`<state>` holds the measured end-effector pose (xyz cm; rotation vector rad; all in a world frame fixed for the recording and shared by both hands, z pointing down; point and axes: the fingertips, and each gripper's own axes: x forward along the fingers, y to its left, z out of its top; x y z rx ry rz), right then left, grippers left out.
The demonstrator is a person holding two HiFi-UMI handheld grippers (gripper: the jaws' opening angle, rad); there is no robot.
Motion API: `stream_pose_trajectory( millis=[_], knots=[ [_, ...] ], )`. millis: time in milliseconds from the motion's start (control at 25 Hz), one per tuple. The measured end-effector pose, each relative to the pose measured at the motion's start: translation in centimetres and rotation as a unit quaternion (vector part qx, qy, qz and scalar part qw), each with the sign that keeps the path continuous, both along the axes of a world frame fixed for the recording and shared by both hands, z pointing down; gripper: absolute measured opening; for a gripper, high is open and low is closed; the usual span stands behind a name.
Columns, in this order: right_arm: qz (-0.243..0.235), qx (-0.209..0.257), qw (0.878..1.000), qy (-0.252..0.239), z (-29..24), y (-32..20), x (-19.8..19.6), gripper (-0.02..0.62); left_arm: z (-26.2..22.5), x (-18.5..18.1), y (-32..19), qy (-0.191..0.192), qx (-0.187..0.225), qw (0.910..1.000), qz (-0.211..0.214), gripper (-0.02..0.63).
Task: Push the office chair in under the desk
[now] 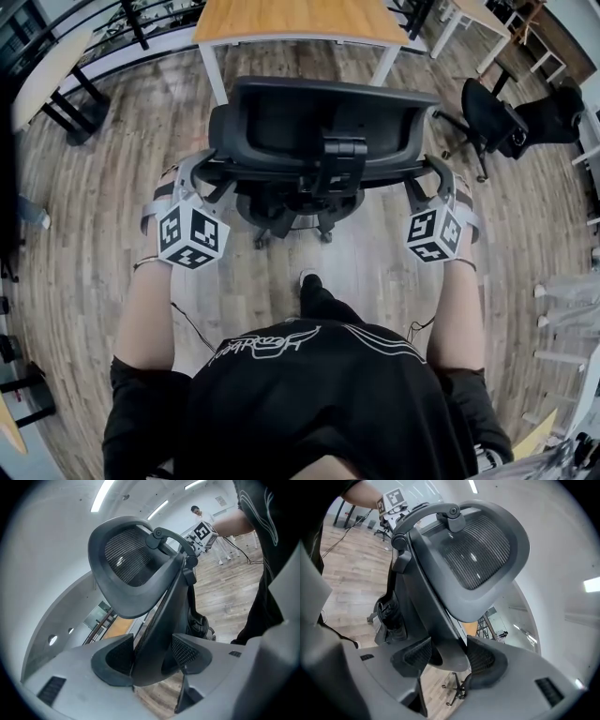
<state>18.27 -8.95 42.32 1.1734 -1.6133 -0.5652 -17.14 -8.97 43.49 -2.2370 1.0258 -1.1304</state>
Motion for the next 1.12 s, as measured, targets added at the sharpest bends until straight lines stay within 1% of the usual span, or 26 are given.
stream_pose_trajectory(
  millis=[240,440,600,840,1120],
  knots=[
    [-0.011,0.006,1.000,-0.007,-0.3,-4.3,-0.3,0.258,-0.1,-0.3,-4.3,-0.006,-0.001,0.9999,-0.012,0.249],
    [-0.018,0.009,1.000,-0.007,-0.2,-8.1,0.5,0.258,0.0,0.5,-8.1,-0.003,0.002,0.9998,-0.019,0.249],
    [-0.028,0.012,0.999,-0.011,-0.1,-11.4,0.6,0.258,0.4,0.6,-11.3,-0.015,-0.007,0.9994,-0.029,0.249],
    [-0.045,0.017,0.999,-0.016,0.0,-16.4,0.2,0.258,0.6,0.2,-16.0,-0.025,-0.010,0.9986,-0.046,0.249],
    [-0.063,0.025,0.998,-0.021,-0.2,-20.1,0.2,0.253,0.8,0.1,-20.5,-0.035,-0.012,0.9975,-0.061,0.249]
  ],
)
